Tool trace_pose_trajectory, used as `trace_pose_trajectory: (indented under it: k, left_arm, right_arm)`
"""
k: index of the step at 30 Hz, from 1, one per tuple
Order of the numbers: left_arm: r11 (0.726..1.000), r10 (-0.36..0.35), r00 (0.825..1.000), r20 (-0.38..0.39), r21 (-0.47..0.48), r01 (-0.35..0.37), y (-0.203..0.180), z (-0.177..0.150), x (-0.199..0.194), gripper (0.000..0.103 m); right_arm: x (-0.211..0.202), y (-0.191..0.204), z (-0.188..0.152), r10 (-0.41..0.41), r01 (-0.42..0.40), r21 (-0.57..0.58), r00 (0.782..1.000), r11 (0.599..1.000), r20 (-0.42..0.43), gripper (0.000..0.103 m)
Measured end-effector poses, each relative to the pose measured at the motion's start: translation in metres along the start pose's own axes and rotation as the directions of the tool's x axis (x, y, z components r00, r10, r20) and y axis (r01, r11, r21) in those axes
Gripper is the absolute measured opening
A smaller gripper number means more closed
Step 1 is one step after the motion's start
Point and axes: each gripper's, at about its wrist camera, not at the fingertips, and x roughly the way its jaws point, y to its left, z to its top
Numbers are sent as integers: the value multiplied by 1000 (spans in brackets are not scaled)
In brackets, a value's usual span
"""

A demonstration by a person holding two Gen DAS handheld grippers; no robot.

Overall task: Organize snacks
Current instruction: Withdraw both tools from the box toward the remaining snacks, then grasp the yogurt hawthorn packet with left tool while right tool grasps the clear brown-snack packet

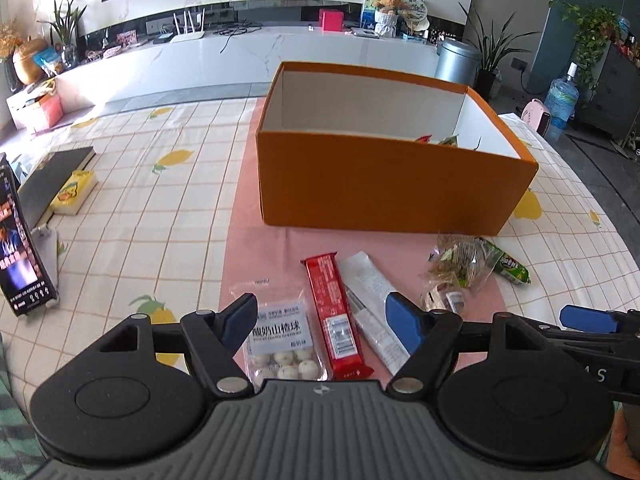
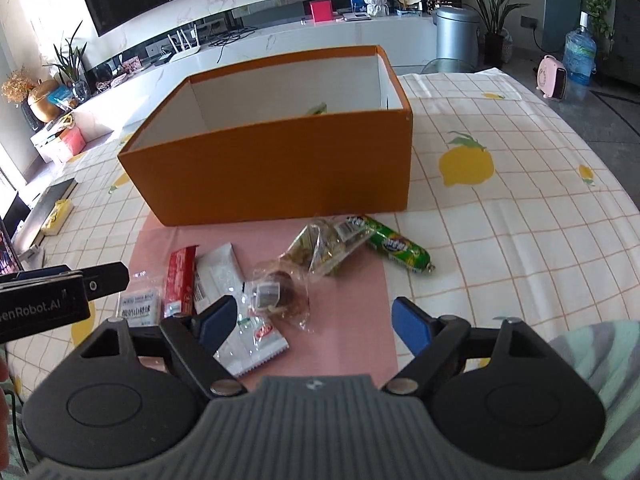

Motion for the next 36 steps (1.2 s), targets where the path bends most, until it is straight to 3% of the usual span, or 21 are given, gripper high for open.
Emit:
trace_pose_trajectory:
  k: [11,17,19,26,30,36]
  left_arm:
    - [992,-25,993,-115,-128,10,16,-31,21,86]
    - [988,-56,994,-97,-152,41,22,-30,28,86]
    - [987,-61,994,-93,-151,47,23,-30,31,86]
    - [975,-37,994,-103,-222,14,44,-26,46,86]
    - [980,-33,993,-116,-200,9,41,-26,55,86]
    - [984,-17,992,-126,-175,-5,41,-25,67,86]
  right_arm:
    - [14,0,-19,1,-2,-20,1000,1000,-23,82]
    - [24,3,-16,31,-31,-17,999,999,-19,80]
    - [27,8,-13,46,-47,-32,999,998,-15,73]
    - [31,28,-6,118,-115,-104,993,988,23,64]
    - [39,41,-2,88,-78,-178,995,981,48,62]
    - [60,38,4,84,-80,-147,996,986,21,52]
